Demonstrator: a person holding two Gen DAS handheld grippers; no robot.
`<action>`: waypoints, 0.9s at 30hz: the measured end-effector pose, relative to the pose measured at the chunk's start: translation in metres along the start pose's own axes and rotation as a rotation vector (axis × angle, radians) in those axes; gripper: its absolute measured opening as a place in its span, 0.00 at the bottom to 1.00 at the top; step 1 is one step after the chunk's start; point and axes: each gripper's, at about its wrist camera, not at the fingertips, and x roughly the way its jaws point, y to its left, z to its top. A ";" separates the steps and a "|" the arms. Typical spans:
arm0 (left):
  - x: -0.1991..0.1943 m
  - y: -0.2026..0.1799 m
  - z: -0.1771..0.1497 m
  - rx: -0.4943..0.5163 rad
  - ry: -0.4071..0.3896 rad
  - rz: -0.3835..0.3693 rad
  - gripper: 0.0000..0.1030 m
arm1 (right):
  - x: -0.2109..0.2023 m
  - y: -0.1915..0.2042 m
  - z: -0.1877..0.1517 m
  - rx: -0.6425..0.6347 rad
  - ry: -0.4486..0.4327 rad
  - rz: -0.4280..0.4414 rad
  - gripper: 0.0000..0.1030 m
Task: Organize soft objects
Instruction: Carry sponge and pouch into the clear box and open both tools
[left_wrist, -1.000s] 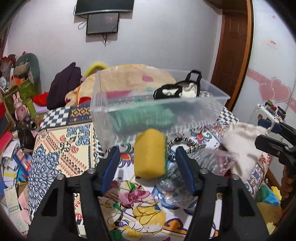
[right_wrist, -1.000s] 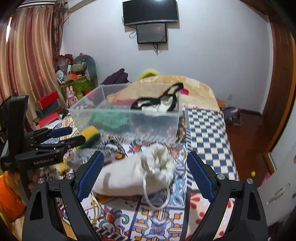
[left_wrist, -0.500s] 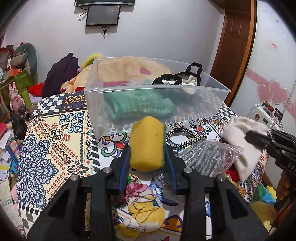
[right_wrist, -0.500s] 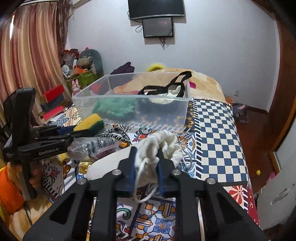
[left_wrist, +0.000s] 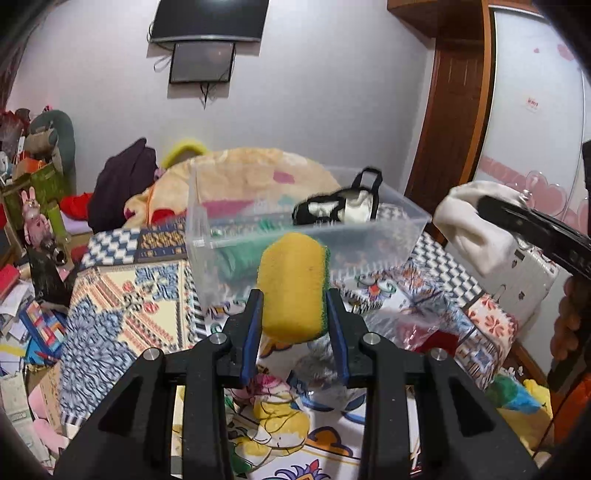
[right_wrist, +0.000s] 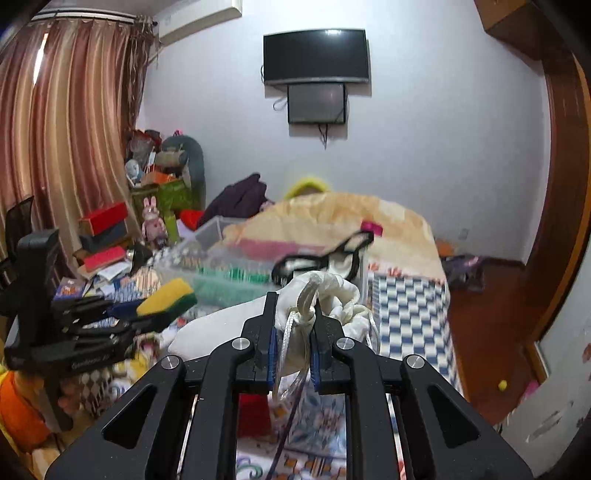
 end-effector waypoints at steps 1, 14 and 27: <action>-0.004 0.000 0.004 0.001 -0.012 0.002 0.33 | 0.001 0.000 0.003 -0.002 -0.011 0.001 0.12; 0.001 0.014 0.053 0.012 -0.086 0.059 0.33 | 0.038 0.009 0.042 -0.042 -0.071 -0.024 0.12; 0.055 0.035 0.063 -0.022 0.023 0.097 0.33 | 0.094 0.016 0.034 -0.080 0.069 -0.005 0.12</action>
